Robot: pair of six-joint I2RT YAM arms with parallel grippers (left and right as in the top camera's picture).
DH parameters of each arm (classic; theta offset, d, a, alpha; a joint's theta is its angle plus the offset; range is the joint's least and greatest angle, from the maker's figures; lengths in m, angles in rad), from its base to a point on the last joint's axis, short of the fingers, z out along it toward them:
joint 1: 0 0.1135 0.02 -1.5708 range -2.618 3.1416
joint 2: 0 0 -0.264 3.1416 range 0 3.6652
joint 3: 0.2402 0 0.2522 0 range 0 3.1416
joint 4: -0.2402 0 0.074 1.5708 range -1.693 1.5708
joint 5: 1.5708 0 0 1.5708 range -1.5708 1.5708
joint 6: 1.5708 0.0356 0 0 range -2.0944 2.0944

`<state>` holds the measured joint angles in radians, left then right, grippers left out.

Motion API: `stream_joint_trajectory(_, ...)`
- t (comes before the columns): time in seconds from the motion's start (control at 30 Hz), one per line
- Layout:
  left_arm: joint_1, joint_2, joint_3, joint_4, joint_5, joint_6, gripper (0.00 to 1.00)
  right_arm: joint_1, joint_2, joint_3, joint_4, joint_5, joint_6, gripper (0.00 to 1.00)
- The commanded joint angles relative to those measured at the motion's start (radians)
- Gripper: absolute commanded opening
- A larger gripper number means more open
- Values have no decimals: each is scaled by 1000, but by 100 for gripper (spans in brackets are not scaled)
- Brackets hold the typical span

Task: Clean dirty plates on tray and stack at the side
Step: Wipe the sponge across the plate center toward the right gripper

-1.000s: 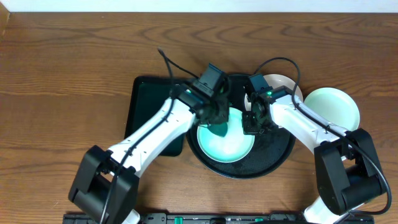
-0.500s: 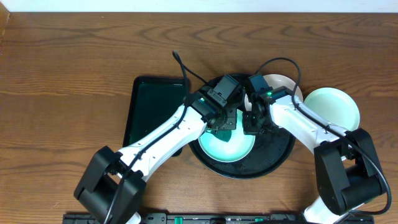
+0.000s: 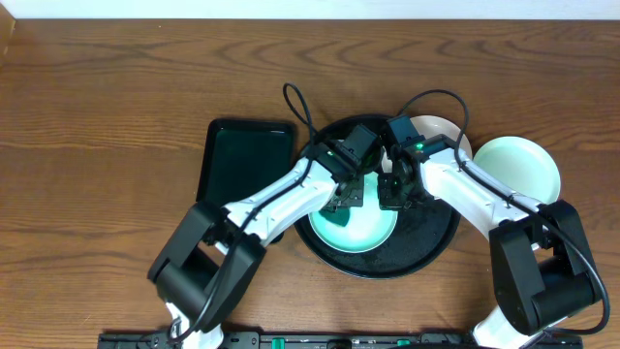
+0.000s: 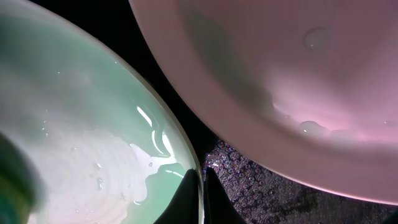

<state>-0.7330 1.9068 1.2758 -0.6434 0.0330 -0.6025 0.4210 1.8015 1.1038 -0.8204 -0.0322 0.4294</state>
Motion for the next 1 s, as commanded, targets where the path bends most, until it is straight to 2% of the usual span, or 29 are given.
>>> stream_joint_trajectory(0.0, 5, 29, -11, 0, -33, -5, 8, -8, -21, -8, 7, 35, 19, 1)
stream_joint_trajectory(0.5, 1, 63, -11, 5, -15, -5, 8, 3, -21, -48, 65, 22, 8, 1)
stream_joint_trajectory(0.57, 1, 63, -11, 5, -15, -5, 8, 5, -21, -53, 72, 8, 7, 7)
stream_joint_trajectory(0.73, 0, 63, -11, 5, -15, -5, 7, 5, -21, -53, 72, 4, 7, 29)
stream_joint_trajectory(0.77, 0, 63, -11, 5, -15, -5, 8, 5, -21, -53, 71, 4, 8, 29)
stream_joint_trajectory(0.8, 0, 63, -11, 4, -15, -5, 8, 5, -21, -53, 71, 4, 7, 26)
stream_joint_trajectory(0.9, 0, 63, -11, 4, -15, -5, 8, 5, -21, -53, 70, 4, 8, 6)
stream_joint_trajectory(0.97, 0, 63, -11, 4, -15, -5, 8, 5, -21, -53, 69, 2, 8, 1)
